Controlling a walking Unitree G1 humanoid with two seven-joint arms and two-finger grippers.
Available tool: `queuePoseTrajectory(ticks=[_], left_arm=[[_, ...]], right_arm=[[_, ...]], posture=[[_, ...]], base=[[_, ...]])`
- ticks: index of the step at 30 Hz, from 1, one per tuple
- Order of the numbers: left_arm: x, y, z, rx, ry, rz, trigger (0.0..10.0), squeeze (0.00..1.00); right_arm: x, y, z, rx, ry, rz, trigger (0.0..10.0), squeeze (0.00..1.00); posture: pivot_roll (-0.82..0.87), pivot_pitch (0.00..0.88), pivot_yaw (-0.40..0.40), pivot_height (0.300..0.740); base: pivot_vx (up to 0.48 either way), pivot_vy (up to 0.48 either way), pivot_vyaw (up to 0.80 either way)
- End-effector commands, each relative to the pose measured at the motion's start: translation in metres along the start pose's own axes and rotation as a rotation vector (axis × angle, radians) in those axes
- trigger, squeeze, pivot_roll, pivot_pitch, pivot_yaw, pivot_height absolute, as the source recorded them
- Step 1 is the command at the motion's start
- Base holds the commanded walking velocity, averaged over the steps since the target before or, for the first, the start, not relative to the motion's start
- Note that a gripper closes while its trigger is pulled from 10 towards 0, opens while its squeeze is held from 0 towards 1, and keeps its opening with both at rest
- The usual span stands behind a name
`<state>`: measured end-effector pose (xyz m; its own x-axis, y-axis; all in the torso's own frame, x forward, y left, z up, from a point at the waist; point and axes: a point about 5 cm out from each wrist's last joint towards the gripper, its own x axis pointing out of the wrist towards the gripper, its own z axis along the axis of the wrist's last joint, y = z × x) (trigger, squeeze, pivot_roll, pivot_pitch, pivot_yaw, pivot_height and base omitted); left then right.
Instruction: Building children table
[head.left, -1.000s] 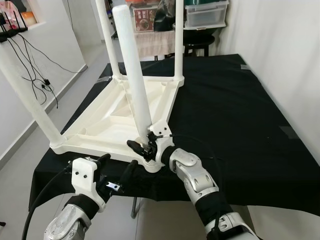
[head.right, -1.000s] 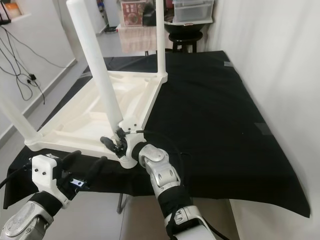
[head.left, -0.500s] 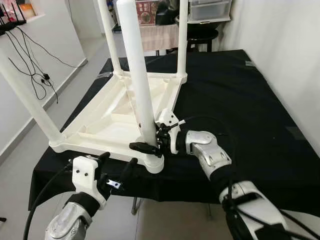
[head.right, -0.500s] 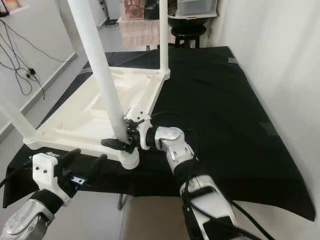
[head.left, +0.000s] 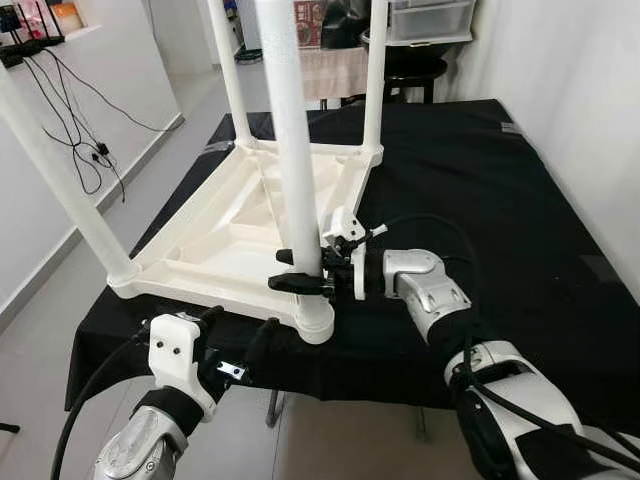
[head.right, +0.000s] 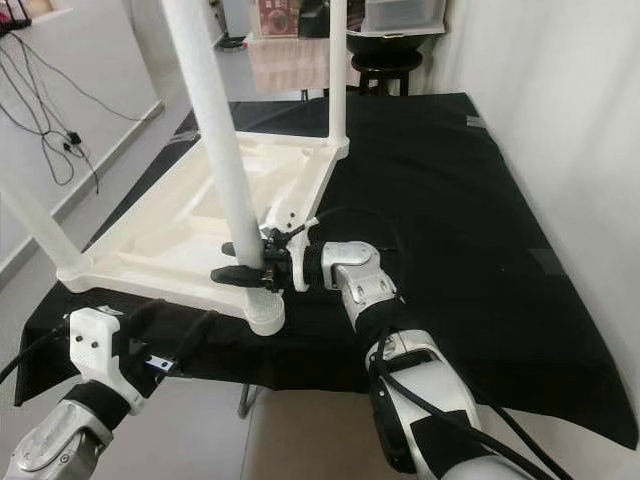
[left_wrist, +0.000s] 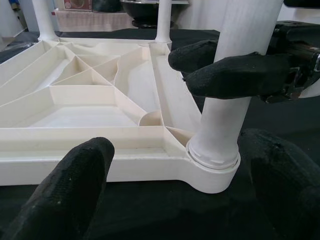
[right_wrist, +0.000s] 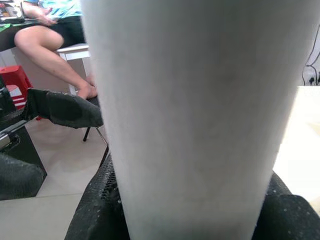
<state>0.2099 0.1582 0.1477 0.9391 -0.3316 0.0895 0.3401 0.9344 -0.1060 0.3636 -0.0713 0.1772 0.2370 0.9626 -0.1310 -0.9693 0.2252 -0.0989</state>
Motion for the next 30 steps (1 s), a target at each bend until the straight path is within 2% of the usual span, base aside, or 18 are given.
queuePoseTrajectory(ticks=[1, 2, 4, 6, 8, 12, 13, 14, 15, 18, 19, 21, 23, 25, 27, 28, 29, 30], left_arm=[[-0.003, 0.002, 0.0, 0.001, 0.01, 0.014, 10.0, 0.0], [-0.003, 0.002, 0.0, 0.001, 0.01, 0.014, 10.0, 0.0], [-0.006, 0.004, 0.001, 0.005, 0.013, 0.016, 10.0, 0.0], [-0.007, 0.005, 0.002, 0.007, 0.013, 0.016, 10.0, 0.0], [-0.005, 0.007, 0.002, 0.006, 0.017, 0.015, 10.0, 0.0], [-0.005, 0.007, 0.002, 0.007, 0.021, 0.014, 10.0, 0.0], [-0.003, 0.005, 0.001, -0.001, 0.019, 0.005, 10.0, 0.0], [-0.003, 0.004, 0.001, -0.003, 0.018, 0.002, 10.0, 0.0], [-0.002, 0.004, 0.001, -0.005, 0.018, 0.001, 10.0, 0.0], [-0.002, 0.004, 0.001, -0.002, 0.016, 0.006, 10.0, 0.0], [-0.003, 0.006, 0.001, 0.003, 0.014, 0.019, 10.0, 0.0], [-0.003, 0.006, 0.001, 0.004, 0.013, 0.022, 10.0, 0.0], [-0.003, 0.006, 0.001, 0.003, 0.014, 0.021, 10.0, 0.0], [-0.003, 0.006, 0.001, 0.003, 0.014, 0.021, 10.0, 0.0], [-0.003, 0.006, 0.001, 0.002, 0.016, 0.019, 10.0, 0.0], [-0.003, 0.006, 0.001, 0.002, 0.016, 0.019, 10.0, 0.0], [-0.003, 0.006, 0.001, 0.001, 0.017, 0.016, 10.0, 0.0], [-0.003, 0.006, 0.001, 0.001, 0.017, 0.016, 10.0, 0.0]], right_arm=[[-0.007, 0.001, -0.019, 0.006, 0.093, -0.054, 0.0, 0.0], [-0.007, 0.001, -0.019, 0.006, 0.093, -0.054, 0.0, 0.0], [0.004, 0.003, -0.036, 0.076, 0.191, -0.36, 0.0, 0.0], [0.007, 0.005, -0.041, 0.098, 0.231, -0.486, 0.0, 0.0], [0.057, 0.072, -0.041, 0.176, 0.06, -0.568, 0.0, 0.0], [0.064, 0.071, -0.037, 0.173, 0.04, -0.51, 0.0, 0.0], [0.063, 0.047, -0.037, 0.133, 0.051, -0.589, 0.0, 0.0], [0.062, 0.041, -0.036, 0.12, 0.053, -0.612, 0.0, 0.0], [0.062, 0.038, -0.036, 0.113, 0.055, -0.626, 10.0, 0.0], [0.063, 0.035, -0.036, 0.105, 0.076, -0.631, 10.0, 0.0], [0.062, 0.028, -0.024, 0.095, 0.064, -0.614, 10.0, 1.0], [0.062, 0.026, -0.017, 0.102, 0.044, -0.597, 10.0, 1.0], [0.062, 0.028, -0.004, 0.104, -0.019, -0.515, 10.0, 1.0], [0.062, 0.028, -0.004, 0.104, -0.019, -0.515, 10.0, 1.0], [0.057, 0.027, 0.002, 0.075, -0.048, -0.408, 10.0, 1.0], [0.057, 0.027, 0.002, 0.075, -0.048, -0.408, 10.0, 1.0], [0.049, 0.022, 0.001, 0.017, -0.03, -0.313, 10.0, 0.0], [0.049, 0.022, 0.001, 0.017, -0.03, -0.313, 10.0, 0.0]], posture=[[0.07, 0.084, 0.035, 0.74], [0.07, 0.084, 0.035, 0.74], [0.07, 0.09, 0.035, 0.74], [0.07, 0.09, 0.035, 0.74], [0.04, 0.092, 0.071, 0.74], [0.04, 0.092, 0.071, 0.74], [0.05, 0.085, 0.052, 0.74], [0.05, 0.085, 0.052, 0.74], [0.05, 0.085, 0.052, 0.74], [0.06, 0.078, 0.05, 0.74], [0.06, 0.078, 0.05, 0.74], [0.06, 0.077, 0.05, 0.74], [0.06, 0.077, 0.051, 0.74], [0.06, 0.077, 0.051, 0.74], [0.06, 0.076, 0.055, 0.74], [0.06, 0.076, 0.055, 0.74], [0.07, 0.074, 0.051, 0.74], [0.07, 0.074, 0.051, 0.74]], base=[[0.0, 0.0, 0.0], [0.0, 0.0, 0.0], [0.0, 0.0, 0.0], [0.0, 0.0, 0.0], [0.0, 0.0, 0.0], [0.0, 0.0, 0.0], [0.0, 0.0, 0.0], [0.0, 0.0, 0.0], [0.0, 0.0, 0.0], [0.0, 0.0, 0.0], [0.0, 0.0, 0.0], [0.0, 0.0, 0.0], [0.0, 0.0, 0.0], [0.0, 0.0, 0.0], [0.0, 0.0, 0.0], [0.0, 0.0, 0.0], [0.0, 0.0, 0.0], [0.0, 0.0, 0.0]])
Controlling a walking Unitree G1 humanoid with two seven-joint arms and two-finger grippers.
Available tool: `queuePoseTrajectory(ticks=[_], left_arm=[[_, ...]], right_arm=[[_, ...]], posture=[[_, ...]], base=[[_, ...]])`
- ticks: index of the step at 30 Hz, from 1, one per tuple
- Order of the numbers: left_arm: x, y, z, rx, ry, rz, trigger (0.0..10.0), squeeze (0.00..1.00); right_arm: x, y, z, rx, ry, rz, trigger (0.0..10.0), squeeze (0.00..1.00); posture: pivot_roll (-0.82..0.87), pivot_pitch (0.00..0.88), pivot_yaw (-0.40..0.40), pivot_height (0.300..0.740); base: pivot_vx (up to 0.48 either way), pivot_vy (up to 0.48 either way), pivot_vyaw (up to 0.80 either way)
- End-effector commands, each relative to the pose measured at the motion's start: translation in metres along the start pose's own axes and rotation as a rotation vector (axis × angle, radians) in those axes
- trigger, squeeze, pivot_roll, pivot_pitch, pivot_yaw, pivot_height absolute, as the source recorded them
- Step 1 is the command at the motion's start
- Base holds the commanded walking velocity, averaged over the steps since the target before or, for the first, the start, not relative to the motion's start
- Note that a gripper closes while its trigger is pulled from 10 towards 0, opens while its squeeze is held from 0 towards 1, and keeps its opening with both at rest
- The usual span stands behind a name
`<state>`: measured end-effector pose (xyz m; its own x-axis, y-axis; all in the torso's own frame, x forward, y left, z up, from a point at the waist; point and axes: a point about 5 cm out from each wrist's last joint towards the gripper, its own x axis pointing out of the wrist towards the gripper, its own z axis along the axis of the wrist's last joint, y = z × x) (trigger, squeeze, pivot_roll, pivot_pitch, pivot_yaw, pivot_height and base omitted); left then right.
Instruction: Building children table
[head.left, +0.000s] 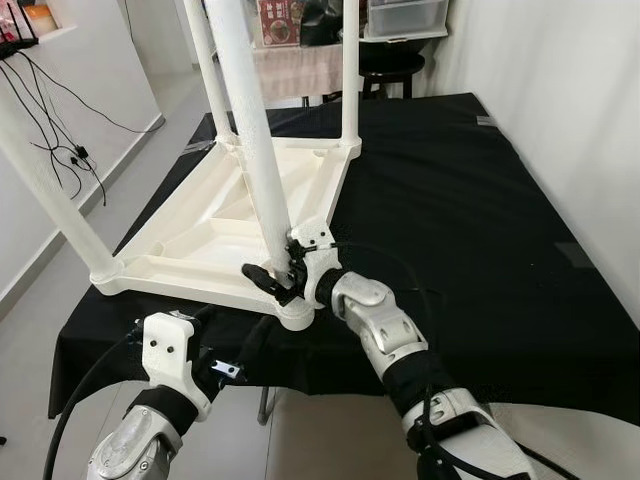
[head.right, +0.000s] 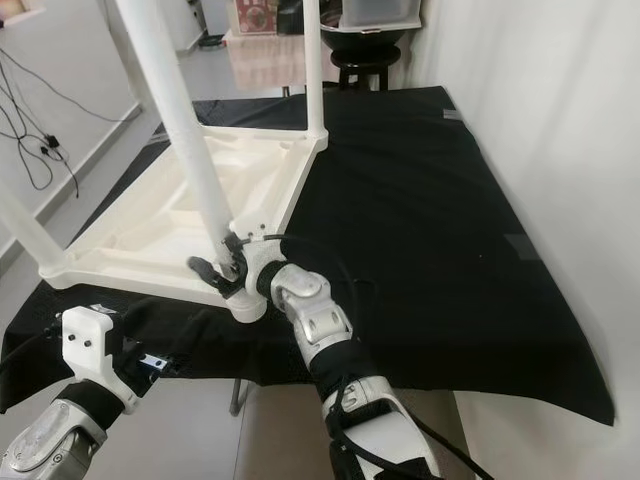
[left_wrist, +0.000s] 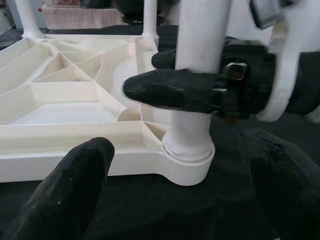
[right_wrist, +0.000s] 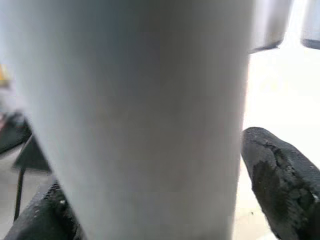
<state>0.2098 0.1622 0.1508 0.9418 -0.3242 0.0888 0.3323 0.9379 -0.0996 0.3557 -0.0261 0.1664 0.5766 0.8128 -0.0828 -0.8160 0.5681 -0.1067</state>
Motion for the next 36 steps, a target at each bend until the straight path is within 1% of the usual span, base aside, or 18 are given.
queuePoseTrajectory(ticks=[1, 4, 5, 6, 7, 9, 11, 14, 15, 23, 28, 29, 30, 31, 33, 34, 35, 36], left_arm=[[-0.002, 0.002, -0.003, -0.007, 0.018, 0.007, 10.0, 0.0], [-0.002, 0.002, -0.003, -0.007, 0.018, 0.007, 10.0, 0.0], [-0.002, 0.002, -0.002, -0.006, 0.017, 0.008, 10.0, 0.0], [-0.002, 0.002, -0.002, -0.006, 0.017, 0.008, 10.0, 0.0], [-0.002, 0.002, -0.002, -0.006, 0.016, 0.009, 10.0, 0.0], [-0.002, 0.002, -0.002, -0.006, 0.016, 0.009, 10.0, 0.0], [-0.002, 0.0, -0.002, -0.006, 0.012, 0.011, 10.0, 0.0], [-0.002, 0.0, -0.002, -0.007, 0.012, 0.011, 10.0, 0.0], [-0.002, -0.001, -0.002, -0.009, 0.012, 0.008, 10.0, 0.0], [-0.003, -0.001, -0.001, -0.01, 0.013, 0.006, 10.0, 0.0], [-0.004, -0.001, -0.001, -0.01, 0.016, 0.006, 10.0, 0.0], [-0.004, -0.002, -0.001, -0.011, 0.015, 0.005, 10.0, 0.0], [-0.005, -0.001, 0.0, -0.01, 0.015, 0.006, 10.0, 0.0], [-0.005, 0.0, 0.0, -0.008, 0.015, 0.008, 10.0, 0.0], [-0.005, 0.0, 0.0, -0.008, 0.015, 0.008, 10.0, 0.0], [-0.006, 0.001, 0.001, -0.008, 0.015, 0.009, 10.0, 0.0], [-0.006, 0.002, 0.001, -0.01, 0.016, 0.009, 10.0, 0.0], [-0.006, 0.002, 0.001, -0.01, 0.016, 0.009, 10.0, 0.0]], right_arm=[[0.002, 0.002, 0.004, -0.031, -0.015, 0.082, 10.0, 0.0], [0.001, -0.004, 0.003, -0.041, -0.008, 0.084, 10.0, 0.0], [-0.001, -0.01, 0.005, -0.039, -0.011, 0.106, 10.0, 0.0], [-0.001, -0.01, 0.005, -0.039, -0.011, 0.106, 10.0, 0.0], [-0.004, -0.015, 0.007, -0.039, -0.011, 0.142, 10.0, 0.0], [-0.004, -0.015, 0.007, -0.039, -0.011, 0.142, 10.0, 0.0], [-0.012, -0.023, 0.008, -0.018, 0.002, 0.239, 10.0, 0.0], [-0.014, -0.025, 0.008, -0.005, 0.009, 0.262, 10.0, 0.0], [-0.016, -0.028, 0.006, 0.003, 0.029, 0.277, 0.0, 0.0], [-0.018, -0.03, 0.007, 0.023, 0.026, 0.328, 0.0, 0.0], [-0.026, -0.038, -0.001, -0.046, 0.085, 0.276, 0.0, 0.0], [-0.029, -0.042, -0.004, -0.08, 0.115, 0.224, 0.0, 0.0], [-0.029, -0.046, -0.014, -0.052, 0.172, 0.055, 0.0, 0.0], [-0.029, -0.05, -0.02, -0.011, 0.166, -0.217, 0.0, 0.0], [-0.029, -0.05, -0.02, -0.011, 0.166, -0.217, 0.0, 0.0], [-0.032, -0.051, -0.024, 0.058, 0.129, -0.508, 0.0, 0.0], [-0.028, -0.021, -0.031, 0.145, 0.074, -0.545, 0.0, 0.0], [-0.028, -0.021, -0.031, 0.145, 0.074, -0.545, 0.0, 0.0]], posture=[[0.07, 0.074, 0.05, 0.74], [0.07, 0.076, 0.047, 0.74], [0.08, 0.079, 0.042, 0.74], [0.08, 0.079, 0.042, 0.74], [0.08, 0.083, 0.041, 0.74], [0.08, 0.083, 0.041, 0.74], [0.07, 0.084, 0.038, 0.74], [0.07, 0.084, 0.038, 0.74], [0.08, 0.09, 0.036, 0.74], [0.08, 0.093, 0.038, 0.74], [0.08, 0.103, 0.033, 0.74], [0.08, 0.106, 0.033, 0.74], [0.08, 0.11, 0.035, 0.74], [0.08, 0.117, 0.036, 0.74], [0.08, 0.117, 0.036, 0.74], [0.08, 0.117, 0.036, 0.74], [0.05, 0.132, 0.072, 0.74], [0.05, 0.132, 0.072, 0.74]], base=[[0.0, 0.0, 0.0], [0.0, 0.0, 0.0], [0.0, 0.0, 0.0], [0.0, 0.0, 0.0], [0.0, 0.0, 0.0], [0.0, 0.0, 0.0], [0.0, 0.0, 0.0], [0.0, 0.0, 0.0], [0.0, 0.0, 0.0], [0.0, 0.0, 0.0], [0.0, 0.0, 0.0], [0.0, 0.0, 0.0], [0.0, 0.0, 0.0], [0.0, 0.0, 0.0], [0.0, 0.0, 0.0], [0.0, 0.0, 0.0], [0.0, 0.0, 0.0], [0.0, 0.0, 0.0]])
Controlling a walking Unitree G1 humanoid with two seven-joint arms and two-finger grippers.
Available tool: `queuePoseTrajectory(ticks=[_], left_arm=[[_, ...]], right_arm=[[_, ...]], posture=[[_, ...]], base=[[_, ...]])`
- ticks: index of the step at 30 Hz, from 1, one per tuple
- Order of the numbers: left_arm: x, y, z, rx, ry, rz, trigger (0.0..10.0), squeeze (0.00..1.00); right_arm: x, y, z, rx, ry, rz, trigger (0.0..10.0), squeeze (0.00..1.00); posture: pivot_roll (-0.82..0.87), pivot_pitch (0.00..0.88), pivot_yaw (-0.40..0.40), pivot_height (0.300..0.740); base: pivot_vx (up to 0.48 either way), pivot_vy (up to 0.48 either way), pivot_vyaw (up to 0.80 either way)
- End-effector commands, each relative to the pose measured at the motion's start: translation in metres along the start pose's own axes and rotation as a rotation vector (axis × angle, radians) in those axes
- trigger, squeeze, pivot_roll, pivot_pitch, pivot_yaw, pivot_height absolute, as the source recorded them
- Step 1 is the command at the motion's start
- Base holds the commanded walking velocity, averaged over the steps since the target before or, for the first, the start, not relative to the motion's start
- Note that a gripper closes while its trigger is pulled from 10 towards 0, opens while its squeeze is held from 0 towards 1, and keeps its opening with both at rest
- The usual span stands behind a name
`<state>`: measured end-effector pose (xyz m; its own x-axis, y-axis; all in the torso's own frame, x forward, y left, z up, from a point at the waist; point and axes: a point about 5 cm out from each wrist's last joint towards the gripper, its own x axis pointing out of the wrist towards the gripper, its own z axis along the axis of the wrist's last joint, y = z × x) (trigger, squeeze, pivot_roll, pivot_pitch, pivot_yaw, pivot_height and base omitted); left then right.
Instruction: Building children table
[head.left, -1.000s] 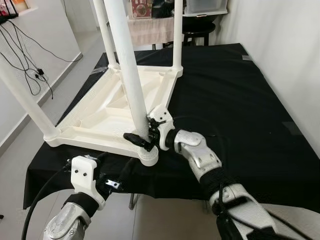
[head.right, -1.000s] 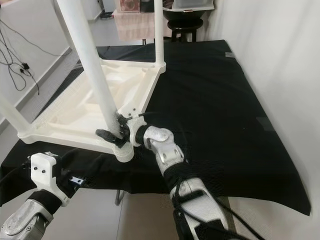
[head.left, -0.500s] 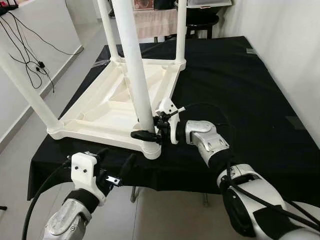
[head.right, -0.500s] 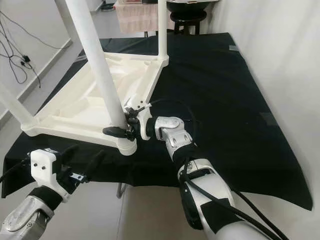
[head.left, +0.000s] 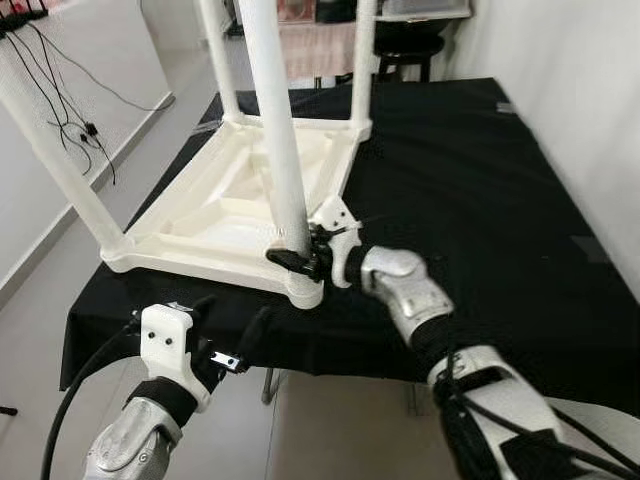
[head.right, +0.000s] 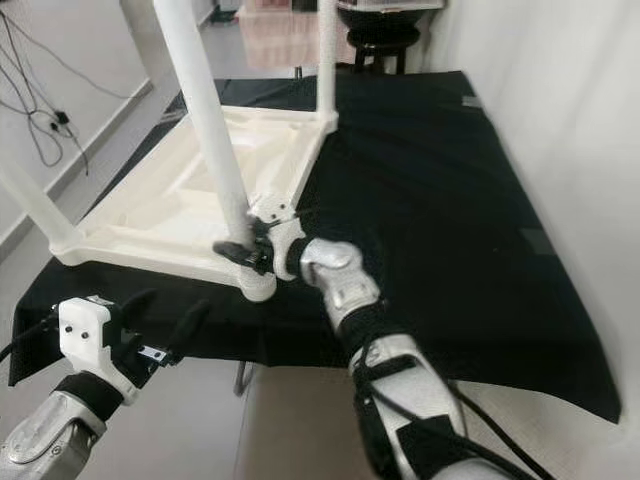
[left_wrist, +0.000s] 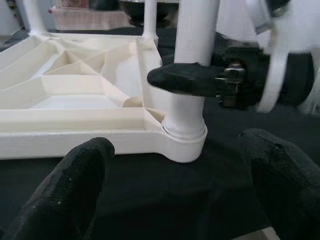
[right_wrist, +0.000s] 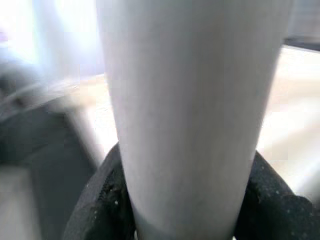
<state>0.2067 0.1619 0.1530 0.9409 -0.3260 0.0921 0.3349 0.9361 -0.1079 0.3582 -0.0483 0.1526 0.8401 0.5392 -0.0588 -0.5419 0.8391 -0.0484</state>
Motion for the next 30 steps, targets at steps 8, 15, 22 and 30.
queuePoseTrajectory(ticks=[8, 15, 22, 30], left_arm=[[0.004, -0.001, -0.005, -0.019, 0.016, -0.012, 10.0, 0.0], [0.005, -0.002, -0.006, -0.018, 0.001, 0.012, 10.0, 0.0], [0.007, -0.003, -0.008, -0.024, 0.003, 0.004, 10.0, 0.0], [0.007, -0.004, -0.009, -0.026, 0.002, 0.002, 10.0, 0.0]], right_arm=[[0.003, 0.027, -0.017, -0.078, 0.021, 0.048, 0.0, 0.0], [0.008, 0.013, -0.008, -0.113, 0.047, 0.036, 10.0, 0.27], [0.007, 0.009, 0.024, -0.048, -0.068, 0.327, 10.0, 0.65], [0.006, 0.001, 0.03, -0.113, -0.062, 0.64, 10.0, 0.0]], posture=[[0.03, 0.083, 0.036, 0.74], [0.04, 0.067, 0.018, 0.74], [0.03, 0.053, 0.022, 0.74], [0.04, 0.049, 0.02, 0.74]], base=[[0.0, 0.0, 0.0], [0.0, 0.0, 0.0], [0.0, 0.0, 0.0], [0.0, 0.0, 0.0]])
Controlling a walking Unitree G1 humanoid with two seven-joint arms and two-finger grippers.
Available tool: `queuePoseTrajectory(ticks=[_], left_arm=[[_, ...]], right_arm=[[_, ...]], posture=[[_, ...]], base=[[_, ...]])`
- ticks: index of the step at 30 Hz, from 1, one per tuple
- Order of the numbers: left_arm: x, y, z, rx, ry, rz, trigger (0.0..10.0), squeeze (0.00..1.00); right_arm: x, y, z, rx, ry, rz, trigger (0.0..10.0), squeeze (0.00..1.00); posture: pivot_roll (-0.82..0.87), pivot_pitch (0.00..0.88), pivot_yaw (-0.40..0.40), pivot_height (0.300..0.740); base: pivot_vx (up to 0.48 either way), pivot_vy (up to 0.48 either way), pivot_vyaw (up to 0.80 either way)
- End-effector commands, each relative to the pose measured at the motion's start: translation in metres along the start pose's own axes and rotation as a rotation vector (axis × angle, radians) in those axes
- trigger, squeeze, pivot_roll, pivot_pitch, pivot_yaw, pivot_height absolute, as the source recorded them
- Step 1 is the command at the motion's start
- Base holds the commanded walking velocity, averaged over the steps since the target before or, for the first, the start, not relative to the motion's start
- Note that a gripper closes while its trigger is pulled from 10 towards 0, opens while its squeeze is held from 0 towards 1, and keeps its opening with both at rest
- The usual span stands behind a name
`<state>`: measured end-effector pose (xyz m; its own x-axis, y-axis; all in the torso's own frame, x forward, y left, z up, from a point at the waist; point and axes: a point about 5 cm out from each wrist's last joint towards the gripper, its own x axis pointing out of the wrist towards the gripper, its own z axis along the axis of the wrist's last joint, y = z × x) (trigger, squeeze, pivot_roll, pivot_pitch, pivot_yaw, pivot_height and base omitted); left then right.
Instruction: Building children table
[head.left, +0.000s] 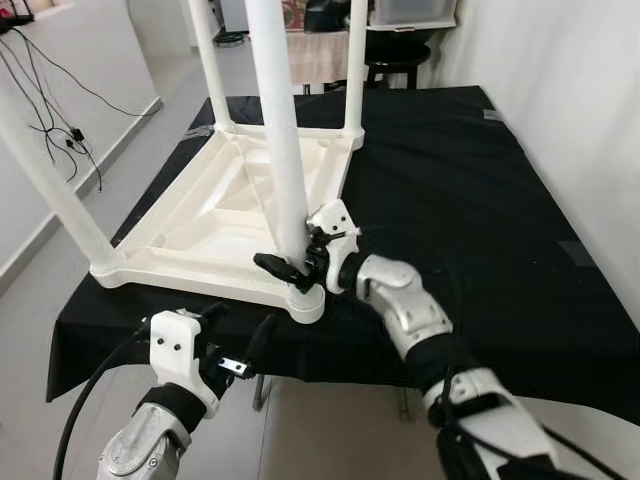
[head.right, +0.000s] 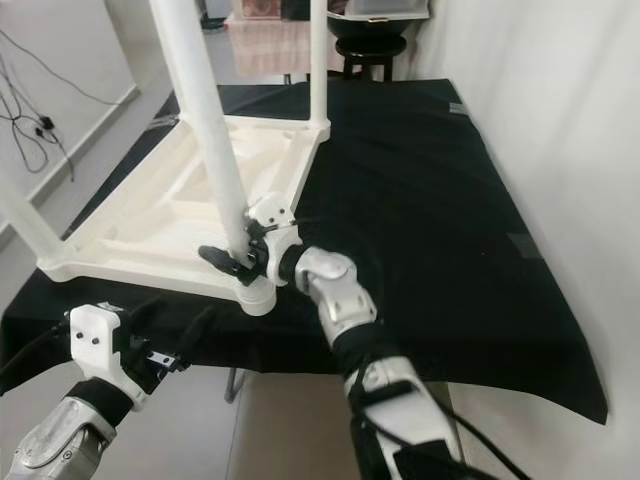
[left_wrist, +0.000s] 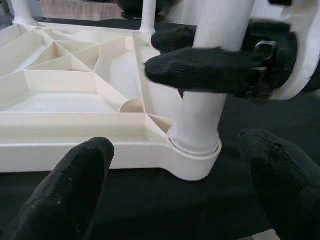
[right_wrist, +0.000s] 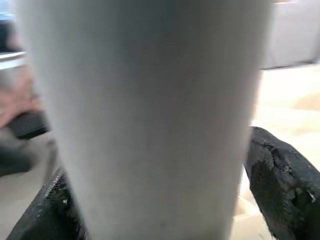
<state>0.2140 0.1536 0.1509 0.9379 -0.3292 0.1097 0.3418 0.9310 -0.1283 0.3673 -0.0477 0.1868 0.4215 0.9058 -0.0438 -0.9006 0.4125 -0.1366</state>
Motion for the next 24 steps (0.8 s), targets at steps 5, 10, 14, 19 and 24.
queuePoseTrajectory(ticks=[5, 10, 14, 19, 24], left_arm=[[-0.003, 0.001, -0.006, -0.003, 0.02, 0.01, 10.0, 0.0], [-0.004, 0.0, -0.006, -0.003, 0.022, 0.009, 10.0, 0.0], [-0.005, 0.0, -0.006, -0.003, 0.023, 0.009, 10.0, 0.0], [-0.006, -0.001, -0.005, -0.005, 0.024, 0.006, 10.0, 0.0], [-0.007, -0.001, -0.004, -0.006, 0.024, 0.004, 10.0, 0.0]], right_arm=[[0.003, 0.0, 0.003, 0.072, -0.017, 0.128, 9.0, 0.0], [0.0, -0.002, 0.005, 0.094, -0.035, 0.172, 0.0, 0.0], [-0.004, -0.005, 0.005, 0.099, -0.048, 0.209, 0.0, 0.0], [-0.01, -0.006, 0.002, 0.086, -0.056, 0.215, 0.0, 0.0], [-0.025, -0.008, -0.008, -0.014, -0.016, 0.167, 0.0, 0.0]], posture=[[0.04, 0.049, 0.02, 0.74], [0.05, 0.051, 0.021, 0.74], [0.05, 0.054, 0.026, 0.74], [0.05, 0.059, 0.03, 0.74], [0.05, 0.067, 0.032, 0.74]], base=[[0.0, 0.0, 0.0], [0.0, 0.0, 0.0], [0.0, 0.0, 0.0], [0.0, 0.0, 0.0], [0.0, 0.0, 0.0]])
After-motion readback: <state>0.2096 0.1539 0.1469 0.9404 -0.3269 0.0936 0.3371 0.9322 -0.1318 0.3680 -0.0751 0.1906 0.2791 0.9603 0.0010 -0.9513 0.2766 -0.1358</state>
